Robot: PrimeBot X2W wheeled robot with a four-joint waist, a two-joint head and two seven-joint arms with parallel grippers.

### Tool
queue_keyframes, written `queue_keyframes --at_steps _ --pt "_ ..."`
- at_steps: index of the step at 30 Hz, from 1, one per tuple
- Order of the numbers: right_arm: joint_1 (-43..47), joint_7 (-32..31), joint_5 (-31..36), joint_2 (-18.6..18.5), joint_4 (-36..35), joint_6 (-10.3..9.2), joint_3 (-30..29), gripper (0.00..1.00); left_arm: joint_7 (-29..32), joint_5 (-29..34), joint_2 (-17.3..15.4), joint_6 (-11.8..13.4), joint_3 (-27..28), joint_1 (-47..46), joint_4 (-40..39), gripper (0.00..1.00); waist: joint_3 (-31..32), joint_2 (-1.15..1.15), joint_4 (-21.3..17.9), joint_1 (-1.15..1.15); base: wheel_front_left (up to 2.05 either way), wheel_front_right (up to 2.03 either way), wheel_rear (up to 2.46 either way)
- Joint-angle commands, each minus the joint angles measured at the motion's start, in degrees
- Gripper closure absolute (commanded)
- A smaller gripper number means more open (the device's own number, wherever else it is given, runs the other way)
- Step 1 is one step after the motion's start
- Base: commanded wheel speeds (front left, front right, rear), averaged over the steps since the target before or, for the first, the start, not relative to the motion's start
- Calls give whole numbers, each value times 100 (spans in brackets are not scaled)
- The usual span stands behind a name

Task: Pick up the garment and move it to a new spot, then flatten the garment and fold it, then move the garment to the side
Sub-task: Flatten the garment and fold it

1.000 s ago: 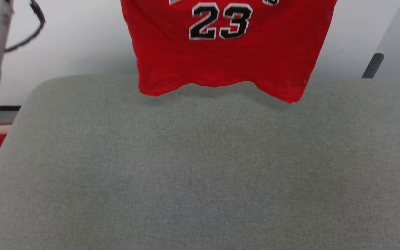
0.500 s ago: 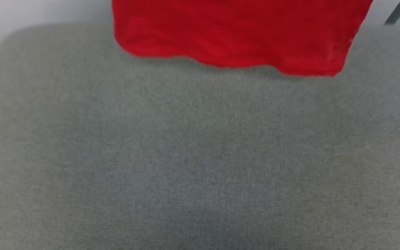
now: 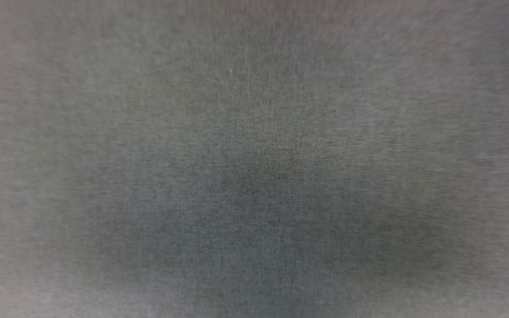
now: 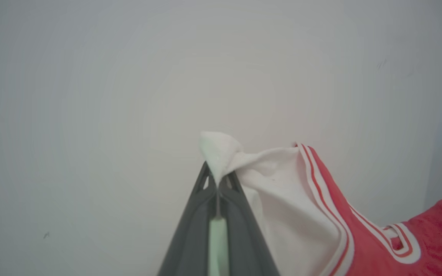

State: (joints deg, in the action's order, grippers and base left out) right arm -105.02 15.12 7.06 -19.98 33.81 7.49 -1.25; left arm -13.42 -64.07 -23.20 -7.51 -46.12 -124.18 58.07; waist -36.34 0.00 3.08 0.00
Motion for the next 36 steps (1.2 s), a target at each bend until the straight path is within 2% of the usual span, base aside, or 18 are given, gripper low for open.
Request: queue_keyframes --at_steps 1,4,9,17,21,26,32,36 --pt "-83 0 210 15 -182 0 27 100 -96 -99 -16 7 108 -71 -126 100 -1383 0 235 0 0 0 0" --pt "-103 -1 431 23 -346 -2 -33 100 -160 -243 -67 7 304 31 -275 100 -1717 0 365 0 0 0 0" --pt "97 0 548 107 -167 -2 46 100 -176 -164 -133 7 604 362 -513 100 -2037 0 562 0 0 0 0" --pt "376 1 398 48 2 -3 360 100 -179 192 -25 7 971 1019 -623 100 -1904 0 748 0 0 0 0" --pt "479 2 116 -95 141 -3 503 100 -169 202 131 6 757 1395 -601 100 -1604 0 842 0 0 0 0" --pt "1056 1 -506 -337 124 -3 955 100 -92 70 96 7 304 1964 -676 100 -1063 0 911 0 0 0 0" --pt "2061 2 -1385 -795 78 -3 1506 100 201 -195 -93 8 -230 2840 -964 100 -230 0 923 0 0 0 0" --pt "2978 -26 -2275 -1052 123 -3 1901 100 445 -287 -268 8 -664 3532 -1225 100 368 0 911 0 0 0 0"
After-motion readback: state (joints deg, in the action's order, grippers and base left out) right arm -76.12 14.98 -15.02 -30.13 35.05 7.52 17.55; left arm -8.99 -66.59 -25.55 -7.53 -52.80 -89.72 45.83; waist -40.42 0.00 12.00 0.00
